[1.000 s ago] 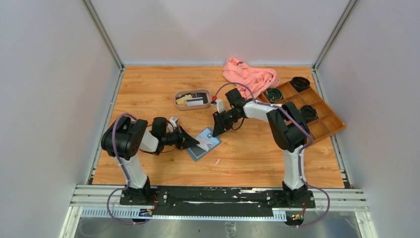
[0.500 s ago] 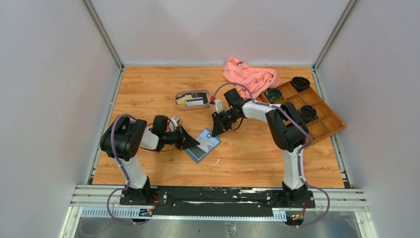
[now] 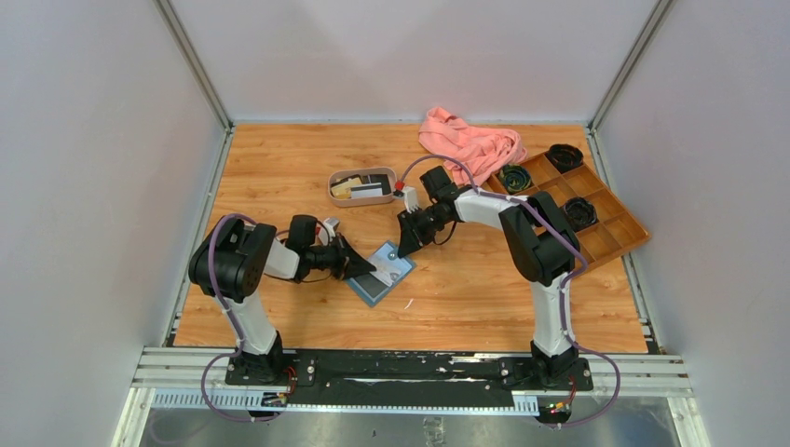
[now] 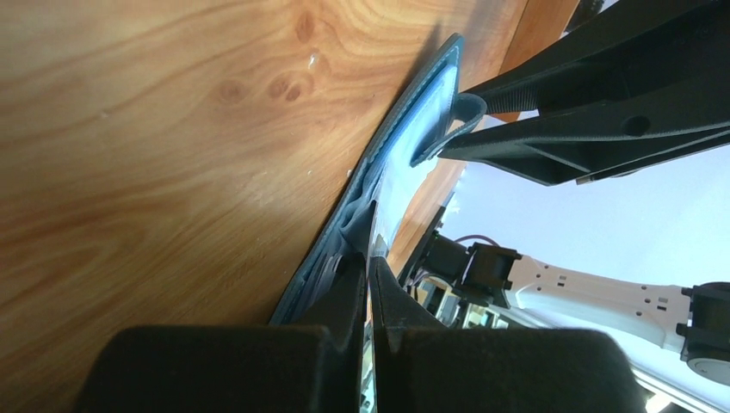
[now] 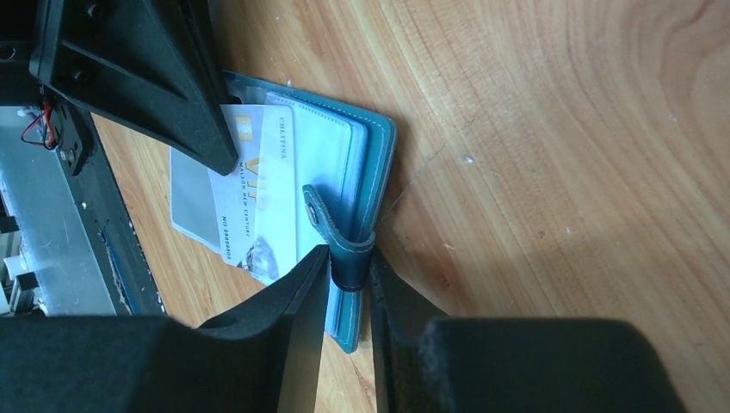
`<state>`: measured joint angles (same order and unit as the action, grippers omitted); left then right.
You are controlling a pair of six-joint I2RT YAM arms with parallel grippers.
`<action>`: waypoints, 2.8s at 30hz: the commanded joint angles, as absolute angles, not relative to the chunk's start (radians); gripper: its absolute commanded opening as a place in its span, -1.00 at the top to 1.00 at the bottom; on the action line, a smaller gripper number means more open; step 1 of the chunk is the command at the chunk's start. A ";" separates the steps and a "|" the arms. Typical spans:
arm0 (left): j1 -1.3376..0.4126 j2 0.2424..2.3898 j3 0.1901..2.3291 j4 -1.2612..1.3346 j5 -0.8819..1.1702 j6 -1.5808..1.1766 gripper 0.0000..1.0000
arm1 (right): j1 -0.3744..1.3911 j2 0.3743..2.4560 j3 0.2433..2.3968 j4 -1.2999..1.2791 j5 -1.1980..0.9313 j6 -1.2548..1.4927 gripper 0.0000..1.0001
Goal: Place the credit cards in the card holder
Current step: Insert the credit card into the card holder.
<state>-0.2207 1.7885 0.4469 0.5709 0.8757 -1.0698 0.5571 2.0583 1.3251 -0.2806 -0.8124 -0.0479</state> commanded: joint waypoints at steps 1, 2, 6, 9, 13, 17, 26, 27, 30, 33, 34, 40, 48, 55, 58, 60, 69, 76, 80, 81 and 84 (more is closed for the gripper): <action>-0.234 1.805 0.465 0.513 0.788 -1.056 0.98 | 0.591 2.103 1.318 -0.339 -0.799 -0.077 0.42; -0.237 1.807 0.469 0.514 0.786 -1.057 0.96 | 0.591 2.102 1.319 -0.340 -0.805 -0.078 0.41; -0.248 1.807 0.480 0.514 0.769 -1.064 0.77 | 0.591 2.090 1.319 -0.343 -0.819 -0.085 0.38; -0.250 1.805 0.479 0.514 0.763 -1.064 0.67 | 0.591 2.078 1.324 -0.353 -0.816 -0.098 0.32; -0.250 1.806 0.476 0.514 0.756 -1.057 0.50 | 0.589 2.043 1.343 -0.395 -0.802 -0.143 0.06; -0.250 1.811 0.474 0.514 0.753 -1.048 0.27 | 0.583 1.963 1.347 -0.437 -0.757 -0.236 -0.24; -0.250 1.819 0.468 0.514 0.752 -1.027 0.10 | 0.659 1.778 1.282 -0.484 -0.653 -0.547 -0.35; -0.250 1.820 0.468 0.513 0.753 -1.025 0.09 | 0.689 1.762 1.263 -0.477 -0.704 -0.580 -0.33; -0.250 1.821 0.465 0.513 0.755 -1.019 0.09 | 0.763 1.756 1.218 -0.420 -0.802 -0.582 0.18; -0.250 1.821 0.460 0.513 0.752 -1.016 0.09 | 0.842 1.812 1.252 -0.388 -0.715 -0.513 0.66; -0.250 1.821 0.458 0.514 0.751 -1.014 0.08 | 0.861 1.843 1.267 -0.378 -0.691 -0.484 0.78; -0.250 1.821 0.446 0.514 0.747 -1.005 0.07 | 0.913 1.886 1.237 -0.230 -0.543 -0.313 0.95; -0.250 1.825 0.445 0.513 0.748 -1.001 0.07 | 0.924 1.913 1.225 -0.164 -0.441 -0.216 0.95; -0.250 1.830 0.442 0.512 0.747 -0.997 0.07 | 0.939 1.938 1.230 -0.169 -0.400 -0.205 0.95; -0.250 1.833 0.442 0.513 0.748 -0.996 0.07 | 0.939 1.940 1.233 -0.176 -0.362 -0.206 0.94; -0.250 1.834 0.442 0.512 0.749 -0.994 0.06 | 0.940 1.936 1.235 -0.178 -0.301 -0.206 0.94; -0.250 1.848 0.442 0.513 0.750 -0.989 0.05 | 0.938 1.920 1.238 -0.177 -0.079 -0.228 0.96; -0.249 1.855 0.445 0.514 0.750 -0.988 0.04 | 0.923 1.923 1.242 -0.180 -0.003 -0.242 0.97; -0.249 1.838 0.448 0.514 0.754 -0.992 0.03 | 0.907 1.899 1.243 -0.189 -0.027 -0.253 0.96; -0.249 1.832 0.448 0.514 0.755 -0.994 0.03 | 0.902 1.886 1.244 -0.195 -0.059 -0.258 0.94; -0.249 1.784 0.450 0.514 0.759 -1.008 0.03 | 0.882 1.827 1.245 -0.238 -0.238 -0.302 0.77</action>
<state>-0.2440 1.7962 0.4808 0.6392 0.8196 -1.0649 0.9394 1.9011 1.2339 -0.1734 -0.1627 -0.2253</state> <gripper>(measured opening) 0.478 0.060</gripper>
